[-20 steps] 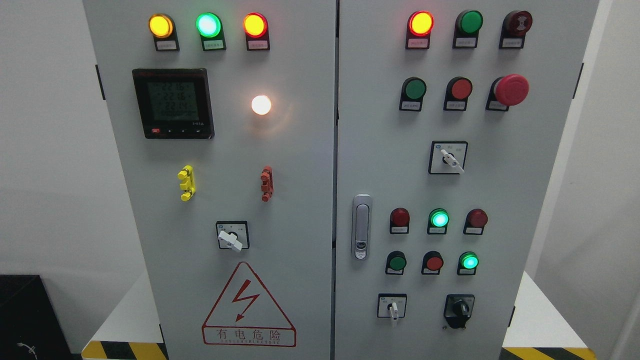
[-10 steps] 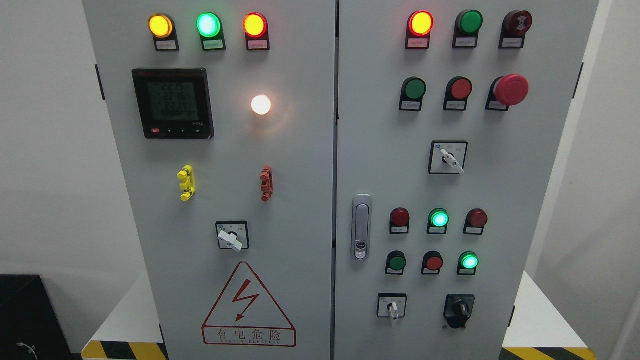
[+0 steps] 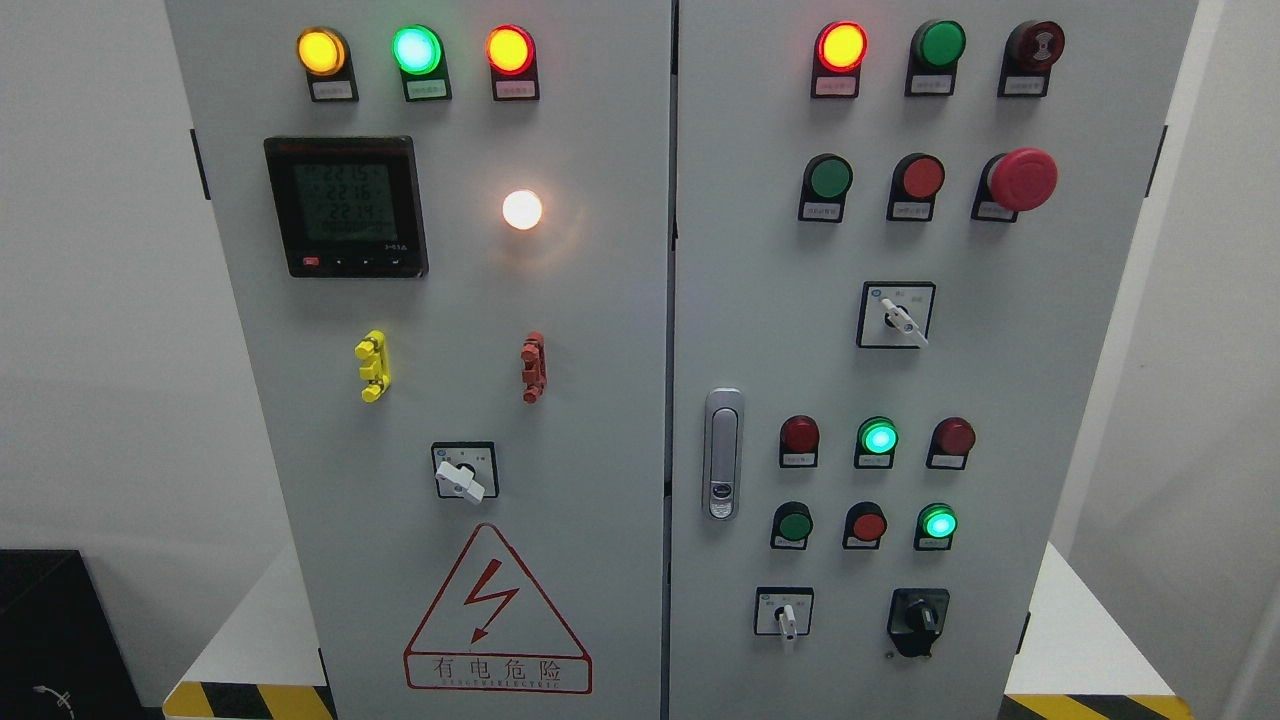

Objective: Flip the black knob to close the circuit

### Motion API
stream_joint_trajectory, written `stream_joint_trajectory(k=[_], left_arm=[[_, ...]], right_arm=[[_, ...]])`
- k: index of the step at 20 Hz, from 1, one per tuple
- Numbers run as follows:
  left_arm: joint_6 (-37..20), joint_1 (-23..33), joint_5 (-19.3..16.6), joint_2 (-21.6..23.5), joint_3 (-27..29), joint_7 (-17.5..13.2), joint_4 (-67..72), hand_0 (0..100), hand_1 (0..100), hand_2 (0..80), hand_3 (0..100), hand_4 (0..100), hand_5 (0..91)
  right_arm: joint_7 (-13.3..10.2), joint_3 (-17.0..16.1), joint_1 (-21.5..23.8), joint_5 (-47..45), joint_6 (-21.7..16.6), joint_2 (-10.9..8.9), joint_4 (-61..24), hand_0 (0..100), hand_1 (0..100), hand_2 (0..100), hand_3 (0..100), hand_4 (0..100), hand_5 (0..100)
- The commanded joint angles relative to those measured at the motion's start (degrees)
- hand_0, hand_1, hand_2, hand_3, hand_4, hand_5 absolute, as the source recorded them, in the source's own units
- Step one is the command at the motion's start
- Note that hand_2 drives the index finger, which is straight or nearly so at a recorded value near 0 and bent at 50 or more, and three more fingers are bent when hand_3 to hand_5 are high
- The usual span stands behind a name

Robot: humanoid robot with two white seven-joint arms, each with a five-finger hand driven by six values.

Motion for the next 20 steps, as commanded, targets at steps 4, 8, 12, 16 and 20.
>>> stream_joint_trajectory(k=[4,8,12,16,20], left_arm=[[0.03,0.0,-1.23,0.0,-1.14,0.01,1.23,0,0,0.0,0,0,0.0],[0.03,0.0,-1.23,0.0,-1.14,0.01,1.23,0,0,0.0,0,0,0.0],[0.03,0.0,-1.23,0.0,-1.14,0.01,1.23,0,0,0.0,0,0,0.0],[0.03,0.0,-1.23,0.0,-1.14,0.01,1.23,0,0,0.0,0,0,0.0],[0.03,0.0,-1.23,0.0,-1.14,0.01,1.23,0,0,0.0,0,0,0.0]], right_arm=[[1.0,3.52,-5.86,3.55,2.71,0.46,0.89,0,7,74,92,73,74],[1.09,3.34,-8.32,6.35,4.03,0.46,2.83,0,7,74,92,73,74],[2.84,3.78,-9.64,7.15,5.52,0.46,3.18,0,7,74,92,72,73],[3.11,4.84,-10.87,8.38,6.4,0.55,3.53,0,7,74,92,72,73],[3.2,5.01,-11.92,8.74,6.67,0.55,3.97,0,7,74,92,72,73]])
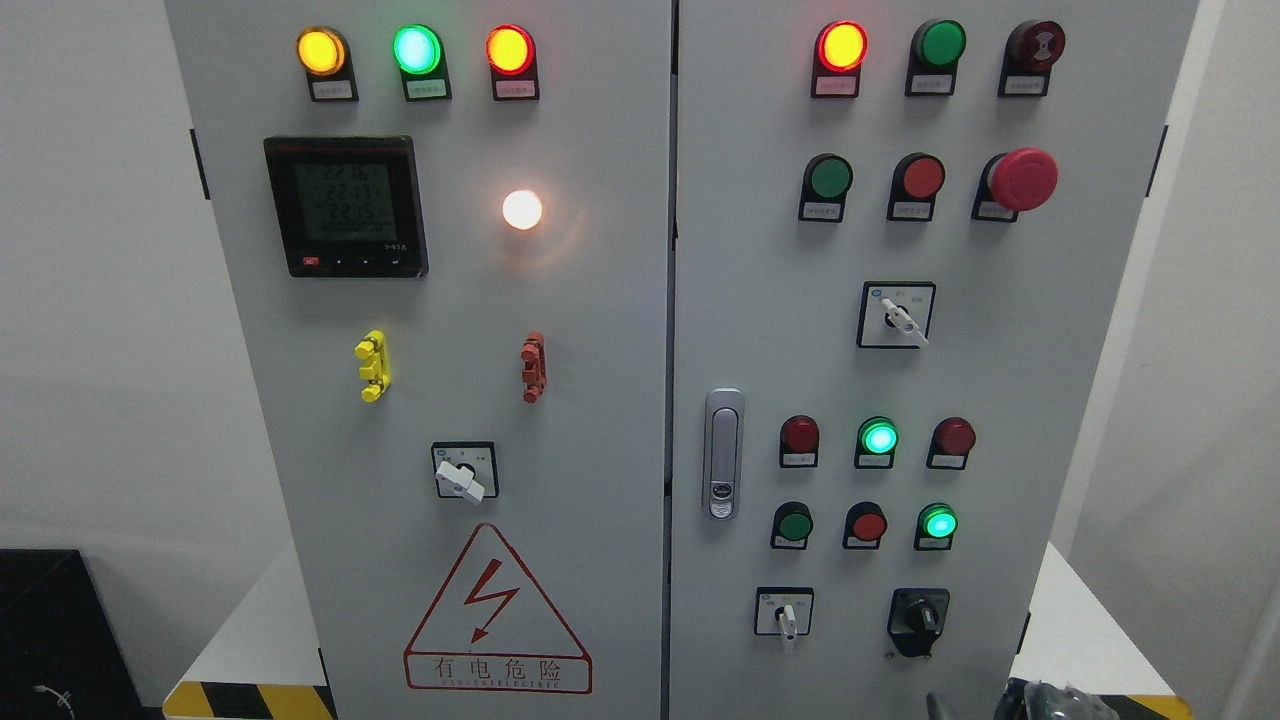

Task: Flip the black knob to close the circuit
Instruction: 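Raise the right hand up toward the black rotary knob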

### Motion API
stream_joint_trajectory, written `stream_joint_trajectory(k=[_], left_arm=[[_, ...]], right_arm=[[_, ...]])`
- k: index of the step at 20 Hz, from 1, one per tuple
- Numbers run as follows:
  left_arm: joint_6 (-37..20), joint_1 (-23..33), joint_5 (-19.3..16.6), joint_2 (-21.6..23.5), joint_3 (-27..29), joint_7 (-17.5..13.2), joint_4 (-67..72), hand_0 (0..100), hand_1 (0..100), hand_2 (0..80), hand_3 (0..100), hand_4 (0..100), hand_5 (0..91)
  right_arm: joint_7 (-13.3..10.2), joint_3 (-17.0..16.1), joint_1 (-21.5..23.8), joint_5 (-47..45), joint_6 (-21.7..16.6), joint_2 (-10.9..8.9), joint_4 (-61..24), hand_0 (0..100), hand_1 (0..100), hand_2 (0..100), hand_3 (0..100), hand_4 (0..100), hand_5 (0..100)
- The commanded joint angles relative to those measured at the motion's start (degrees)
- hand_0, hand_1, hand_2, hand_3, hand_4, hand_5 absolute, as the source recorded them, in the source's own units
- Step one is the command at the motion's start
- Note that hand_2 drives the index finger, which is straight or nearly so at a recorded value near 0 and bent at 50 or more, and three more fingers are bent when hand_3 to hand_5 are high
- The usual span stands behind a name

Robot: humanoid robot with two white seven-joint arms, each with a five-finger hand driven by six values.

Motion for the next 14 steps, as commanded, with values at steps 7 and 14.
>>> stream_joint_trajectory(k=[7,14], left_arm=[[0.03,0.0,-1.23,0.0,-1.14,0.01,1.23,0,0,0.0,0,0,0.0],[0.03,0.0,-1.23,0.0,-1.14,0.01,1.23,0,0,0.0,0,0,0.0]], right_arm=[[1.84,1.09,-4.1,2.47,0.94,0.4,2.83,0,8,74,91,72,73],[2.99,1.0,-5.86,3.61,2.0,0.4,3.45,0,9,74,91,72,73]])
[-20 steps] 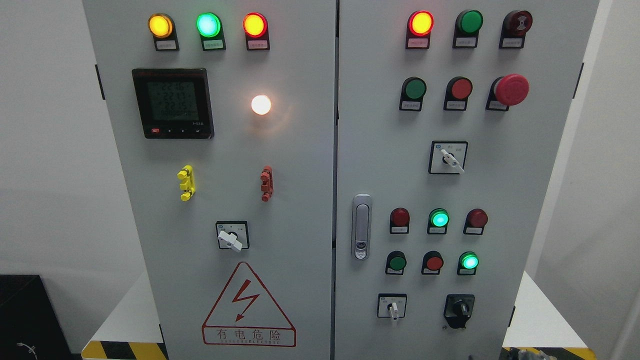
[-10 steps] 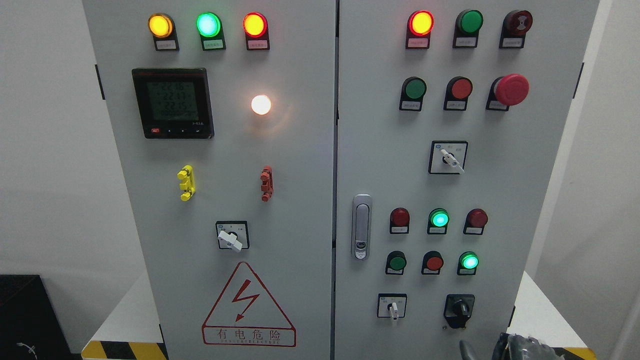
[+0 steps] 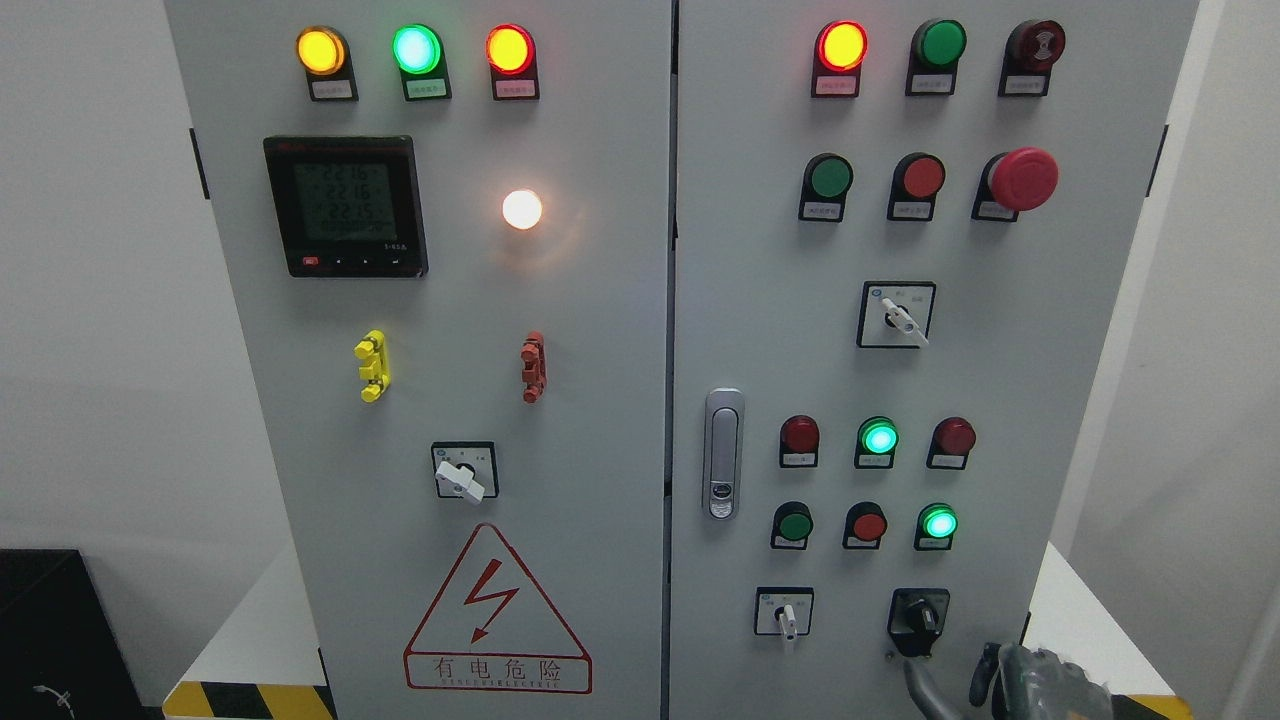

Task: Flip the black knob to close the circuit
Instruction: 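Raise the right hand up toward the black rotary knob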

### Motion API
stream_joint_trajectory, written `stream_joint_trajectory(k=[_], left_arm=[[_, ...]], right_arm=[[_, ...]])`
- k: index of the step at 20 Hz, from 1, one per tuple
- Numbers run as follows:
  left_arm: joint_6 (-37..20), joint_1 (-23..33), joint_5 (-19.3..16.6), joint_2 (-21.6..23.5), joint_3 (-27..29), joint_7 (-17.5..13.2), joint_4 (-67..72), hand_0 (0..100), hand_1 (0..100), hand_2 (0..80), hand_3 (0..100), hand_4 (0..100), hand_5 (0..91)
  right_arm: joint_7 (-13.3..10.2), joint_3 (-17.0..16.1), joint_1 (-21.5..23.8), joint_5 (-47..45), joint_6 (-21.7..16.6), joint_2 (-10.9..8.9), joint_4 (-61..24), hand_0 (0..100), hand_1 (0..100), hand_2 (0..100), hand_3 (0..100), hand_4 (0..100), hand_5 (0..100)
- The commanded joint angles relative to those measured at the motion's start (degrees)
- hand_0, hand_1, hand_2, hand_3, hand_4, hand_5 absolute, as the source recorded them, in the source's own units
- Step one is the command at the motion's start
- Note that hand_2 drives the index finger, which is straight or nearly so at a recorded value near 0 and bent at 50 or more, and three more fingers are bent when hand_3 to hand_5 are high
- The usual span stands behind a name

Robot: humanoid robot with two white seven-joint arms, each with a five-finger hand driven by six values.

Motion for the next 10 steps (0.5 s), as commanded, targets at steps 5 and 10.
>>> stream_joint_trajectory(k=[5,10], left_arm=[[0.03,0.0,-1.23,0.0,-1.14,-0.09,1.23,0,0,0.0,0,0,0.0],[0.03,0.0,-1.23,0.0,-1.14,0.0,1.32,0,0,0.0,0,0,0.0]], right_arm=[[0.49,0.07,-1.88,1.71,0.71,0.14,1.37,0,9,74,91,72,73],[0.49,0.07,-2.32,2.23,0.8,0.14,1.28,0,10,74,92,72,73]])
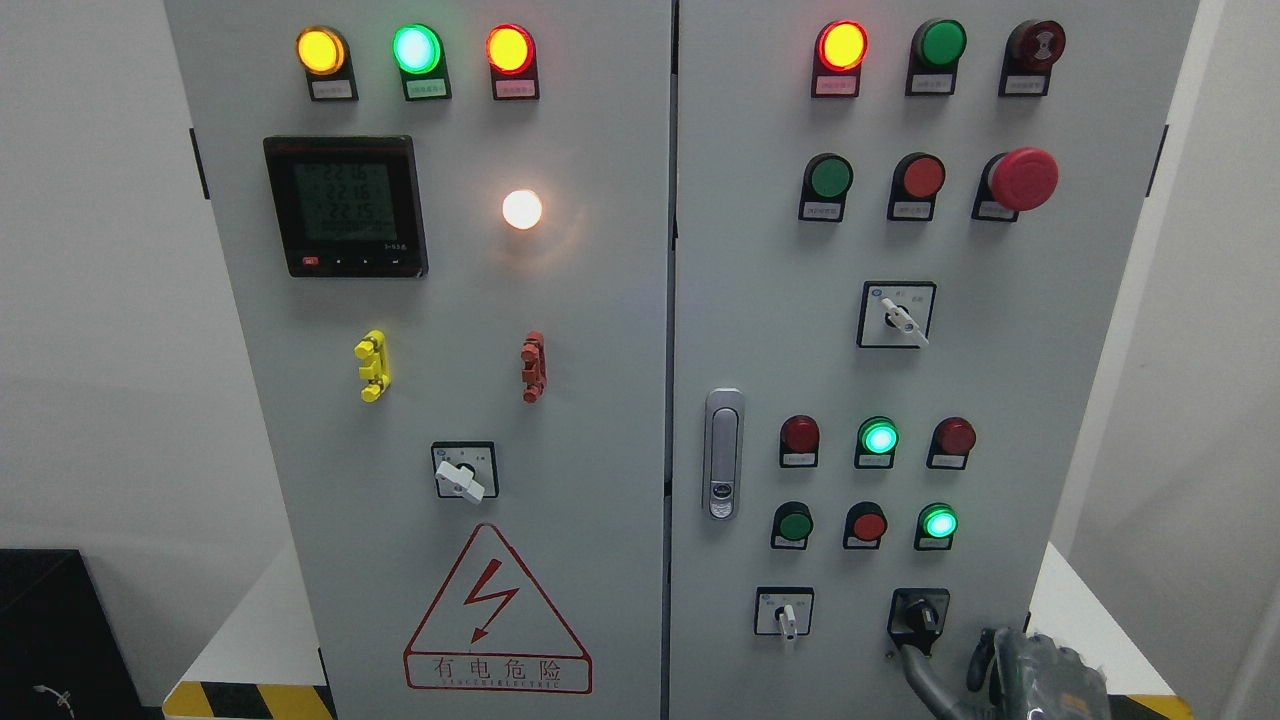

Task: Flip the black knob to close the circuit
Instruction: 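Raise the right hand up toward the black rotary knob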

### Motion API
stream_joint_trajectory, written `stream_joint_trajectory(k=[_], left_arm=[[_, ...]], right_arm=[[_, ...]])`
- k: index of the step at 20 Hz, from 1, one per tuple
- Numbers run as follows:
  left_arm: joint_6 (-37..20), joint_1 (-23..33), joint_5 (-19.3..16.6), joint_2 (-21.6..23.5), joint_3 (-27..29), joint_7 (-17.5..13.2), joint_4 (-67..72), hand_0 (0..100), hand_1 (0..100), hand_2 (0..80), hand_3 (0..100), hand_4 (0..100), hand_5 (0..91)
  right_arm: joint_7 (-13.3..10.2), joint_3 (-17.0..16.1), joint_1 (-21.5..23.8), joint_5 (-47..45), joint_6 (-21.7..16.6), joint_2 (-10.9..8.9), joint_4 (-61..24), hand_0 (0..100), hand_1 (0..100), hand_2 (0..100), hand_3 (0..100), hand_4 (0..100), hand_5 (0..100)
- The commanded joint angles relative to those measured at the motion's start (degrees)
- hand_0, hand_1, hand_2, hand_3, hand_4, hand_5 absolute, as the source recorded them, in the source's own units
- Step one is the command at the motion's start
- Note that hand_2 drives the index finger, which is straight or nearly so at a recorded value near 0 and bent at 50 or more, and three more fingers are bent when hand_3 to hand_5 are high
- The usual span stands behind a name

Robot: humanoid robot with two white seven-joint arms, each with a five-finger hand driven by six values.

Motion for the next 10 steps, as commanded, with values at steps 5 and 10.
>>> stream_joint_trajectory(k=[5,10], left_arm=[[0.03,0.0,-1.23,0.0,-1.14,0.0,1.23,0,0,0.0,0,0,0.0],[0.03,0.0,-1.23,0.0,-1.14,0.0,1.32,0,0,0.0,0,0,0.0]], right_arm=[[0.13,0.02,-0.7,1.29,0.32,0.06,0.57,0,11,74,92,72,73],[0.13,-0.07,-0.79,1.29,0.32,-0.2,0.74,0,12,74,92,72,73]])
